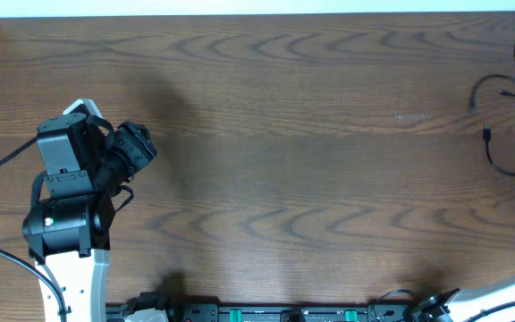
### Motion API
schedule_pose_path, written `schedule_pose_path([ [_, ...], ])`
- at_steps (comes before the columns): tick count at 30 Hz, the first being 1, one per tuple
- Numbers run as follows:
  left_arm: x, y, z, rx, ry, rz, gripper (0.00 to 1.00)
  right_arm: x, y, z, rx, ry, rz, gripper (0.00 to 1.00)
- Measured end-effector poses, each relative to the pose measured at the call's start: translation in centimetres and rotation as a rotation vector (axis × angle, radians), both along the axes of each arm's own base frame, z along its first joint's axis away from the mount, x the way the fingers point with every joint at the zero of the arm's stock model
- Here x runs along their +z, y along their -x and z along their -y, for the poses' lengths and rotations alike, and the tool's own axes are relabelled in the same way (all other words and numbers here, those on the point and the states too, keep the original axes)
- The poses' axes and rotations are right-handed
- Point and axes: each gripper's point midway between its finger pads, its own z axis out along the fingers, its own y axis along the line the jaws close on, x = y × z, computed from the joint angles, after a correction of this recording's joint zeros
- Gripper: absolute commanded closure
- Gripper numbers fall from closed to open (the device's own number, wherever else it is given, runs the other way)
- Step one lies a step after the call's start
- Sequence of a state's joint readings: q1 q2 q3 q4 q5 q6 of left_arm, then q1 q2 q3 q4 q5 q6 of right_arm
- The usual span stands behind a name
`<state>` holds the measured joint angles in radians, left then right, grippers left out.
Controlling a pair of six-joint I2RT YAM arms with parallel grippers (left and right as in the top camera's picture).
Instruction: Untangle cables
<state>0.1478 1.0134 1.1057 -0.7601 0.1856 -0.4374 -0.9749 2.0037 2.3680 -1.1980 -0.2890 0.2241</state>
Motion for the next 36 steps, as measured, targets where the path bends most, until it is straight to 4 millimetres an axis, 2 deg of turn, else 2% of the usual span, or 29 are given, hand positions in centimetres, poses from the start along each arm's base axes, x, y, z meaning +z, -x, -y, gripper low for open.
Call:
schedule_pose_path([
  [1,0.0,0.0,0.0,0.000,0.000,-0.001,0.36,-0.8,-0.4,-0.1,0.012,-0.023,-0.008,0.16],
  [2,-0.1,0.1,0.0,0.000,0.000,-0.003,0.36,-1.6,-0.6,-0.2,0.018,-0.043,-0.016,0.01],
  [7,-0.4,0.3,0.1,0.000,0.003,-0.020,0.36,-5.5,-1.7,-1.4,0.062,-0.151,-0.081,0.01],
  [12,-0.4,0.4,0.1,0.000,0.003,-0.021,0.36,-8.6,-2.0,-3.1,0.091,-0.254,-0.156,0.01],
  [17,-0.4,0.4,0.1,-0.003,0.000,-0.021,0.36,-9.5,-2.8,-6.1,0.157,-0.305,-0.211,0.01],
  [21,-0.4,0.3,0.1,-0.022,-0.020,-0.020,0.36,-9.6,-5.4,-10.1,0.315,-0.293,-0.235,0.02],
  [25,-0.1,0.1,0.0,-0.032,-0.034,-0.002,0.36,-9.4,-9.4,-16.8,0.564,-0.253,-0.247,0.07],
  [28,0.0,0.0,0.0,-0.038,-0.042,0.002,0.36,-9.4,-12.1,-23.4,0.764,-0.215,-0.263,0.10],
  [29,0.0,0.0,0.0,-0.043,-0.048,0.003,0.32,-9.4,-12.8,-25.9,0.831,-0.201,-0.273,0.11],
  [32,0.0,0.0,0.0,-0.057,-0.062,0.003,0.29,-9.5,-14.1,-33.4,1.019,-0.157,-0.305,0.13],
  [36,0.0,0.0,0.0,-0.069,-0.076,0.003,0.27,-9.7,-14.5,-43.4,1.241,-0.053,-0.346,0.12],
])
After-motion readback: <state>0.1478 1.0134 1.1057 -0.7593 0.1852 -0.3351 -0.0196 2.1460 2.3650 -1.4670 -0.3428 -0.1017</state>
